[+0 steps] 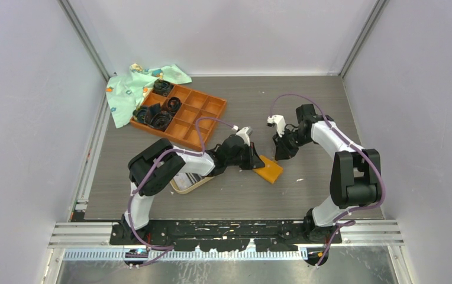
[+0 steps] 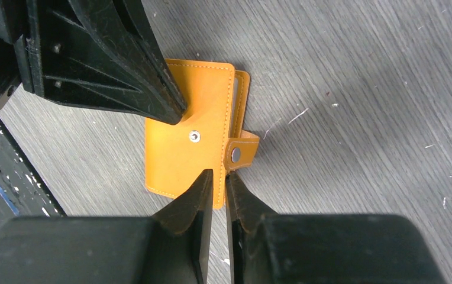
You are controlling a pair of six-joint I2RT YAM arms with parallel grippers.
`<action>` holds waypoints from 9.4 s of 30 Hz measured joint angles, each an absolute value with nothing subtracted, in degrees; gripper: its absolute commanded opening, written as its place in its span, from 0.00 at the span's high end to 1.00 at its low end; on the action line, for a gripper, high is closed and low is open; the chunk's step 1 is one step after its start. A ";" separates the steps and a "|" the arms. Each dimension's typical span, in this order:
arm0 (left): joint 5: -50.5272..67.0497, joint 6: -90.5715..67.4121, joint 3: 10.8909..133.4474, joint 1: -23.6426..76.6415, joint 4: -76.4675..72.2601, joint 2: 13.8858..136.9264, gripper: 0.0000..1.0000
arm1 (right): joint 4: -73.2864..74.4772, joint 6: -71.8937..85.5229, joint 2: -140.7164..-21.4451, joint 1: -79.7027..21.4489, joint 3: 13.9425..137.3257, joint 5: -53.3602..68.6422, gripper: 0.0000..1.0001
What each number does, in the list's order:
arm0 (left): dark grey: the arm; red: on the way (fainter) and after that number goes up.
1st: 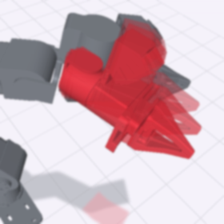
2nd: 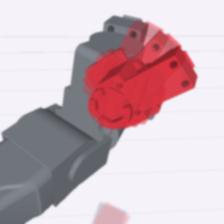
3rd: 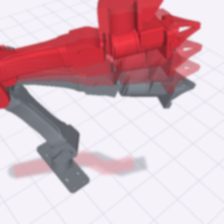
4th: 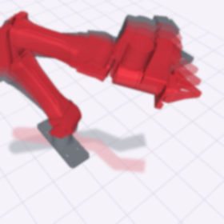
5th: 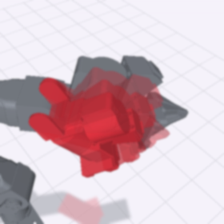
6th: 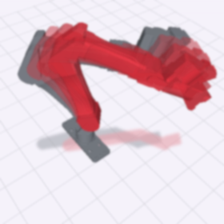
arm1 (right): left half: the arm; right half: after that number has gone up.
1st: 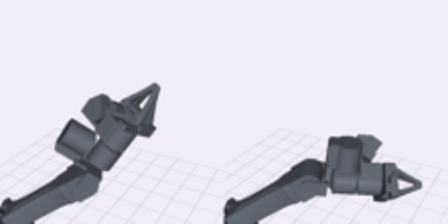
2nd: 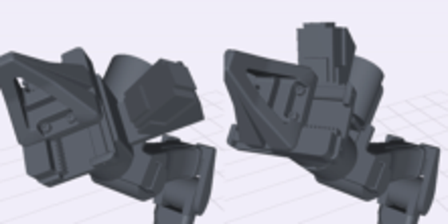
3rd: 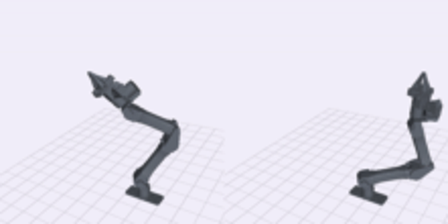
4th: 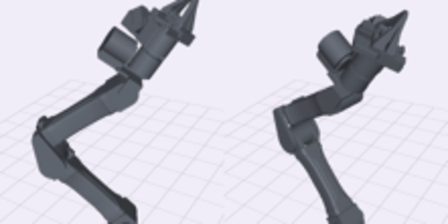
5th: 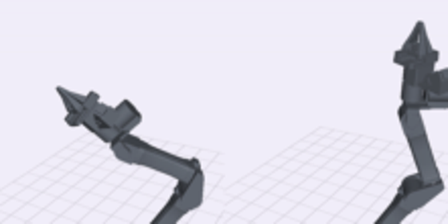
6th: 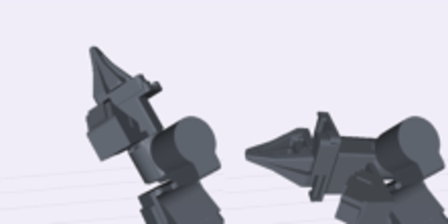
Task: Put the credit cards into the card holder
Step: Close the card holder at the center of the board, then reset both arms
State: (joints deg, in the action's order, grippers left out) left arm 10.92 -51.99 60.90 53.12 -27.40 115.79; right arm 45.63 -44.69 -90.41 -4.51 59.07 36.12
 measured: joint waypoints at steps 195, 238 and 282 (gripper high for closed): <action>11.75 -51.86 60.95 53.10 -23.11 114.32 1.00 | 36.36 -62.92 -83.35 -23.31 48.58 19.29 0.99; 13.85 -54.87 56.18 52.10 -32.16 114.67 1.00 | 39.62 -64.71 -87.24 -28.97 51.18 11.00 0.99; 10.44 -48.88 40.91 52.01 -21.04 86.21 0.91 | 44.45 -58.81 -78.67 -25.15 53.76 16.53 0.38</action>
State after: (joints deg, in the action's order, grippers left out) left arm 10.44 -48.88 40.91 52.01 -21.04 86.21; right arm 44.45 -58.81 -78.67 -25.15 53.76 16.53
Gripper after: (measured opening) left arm 0.052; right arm 0.581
